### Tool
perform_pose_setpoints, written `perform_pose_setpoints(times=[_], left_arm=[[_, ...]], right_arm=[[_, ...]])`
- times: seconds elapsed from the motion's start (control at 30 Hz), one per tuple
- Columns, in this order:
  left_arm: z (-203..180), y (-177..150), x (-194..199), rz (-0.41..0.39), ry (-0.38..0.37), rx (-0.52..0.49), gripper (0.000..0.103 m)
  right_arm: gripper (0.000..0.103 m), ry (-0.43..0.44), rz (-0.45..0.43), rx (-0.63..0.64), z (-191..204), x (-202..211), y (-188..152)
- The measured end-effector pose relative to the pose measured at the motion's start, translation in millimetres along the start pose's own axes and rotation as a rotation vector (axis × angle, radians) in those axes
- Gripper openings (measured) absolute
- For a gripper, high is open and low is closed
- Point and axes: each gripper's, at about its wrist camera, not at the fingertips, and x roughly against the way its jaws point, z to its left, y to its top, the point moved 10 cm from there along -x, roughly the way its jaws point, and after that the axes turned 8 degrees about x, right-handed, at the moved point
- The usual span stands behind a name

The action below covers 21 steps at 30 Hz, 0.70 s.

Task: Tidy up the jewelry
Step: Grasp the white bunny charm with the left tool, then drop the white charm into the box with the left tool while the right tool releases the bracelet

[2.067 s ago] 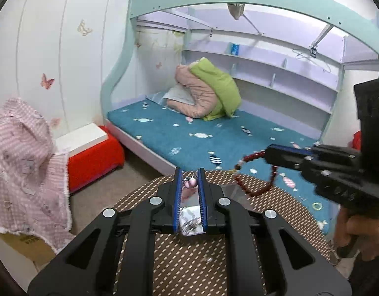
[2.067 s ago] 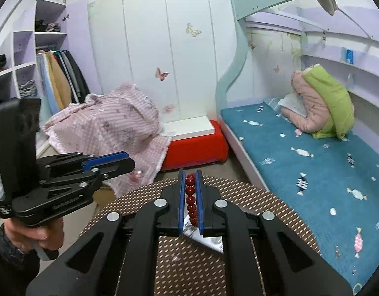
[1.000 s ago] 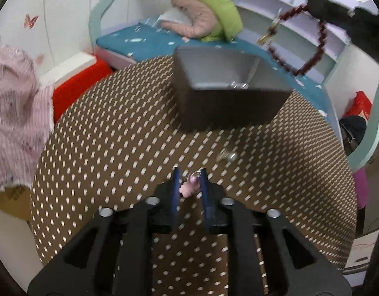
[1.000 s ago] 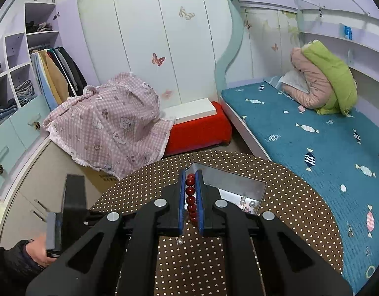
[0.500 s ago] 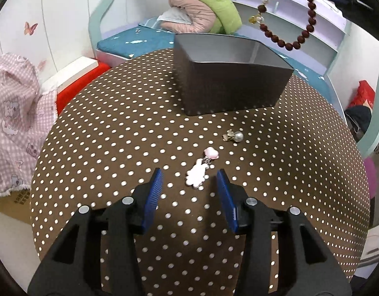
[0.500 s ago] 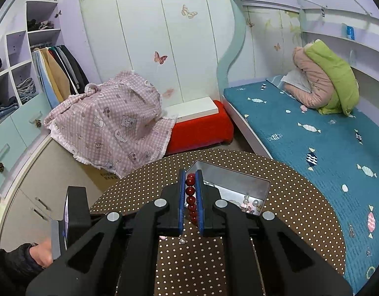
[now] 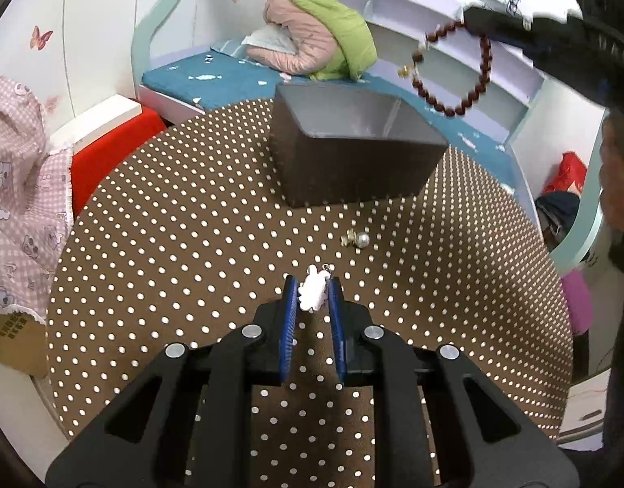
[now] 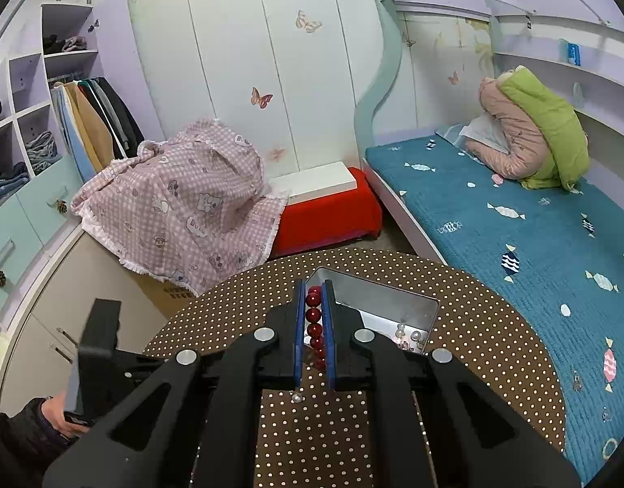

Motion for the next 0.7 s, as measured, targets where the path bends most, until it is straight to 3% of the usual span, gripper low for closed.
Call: perform_pose_setpoints(times=[0.2,0.47,0.7], left_arm=[[-3,31,25,-0.061,-0.026,0.005,0.016],[-33,111,57,-0.176,-0.072,-0.067,0.016],[-52,157,34,-0.134,-0.119,-0.069,0.017]], right_arm=[[0.007,-0.007,-0.017,-0.002,-3,6,5],[0.007,-0.012,-0.035,0.001,-12,9,22],[0.007,0.002,0.015,-0.021,-25,-8,16]])
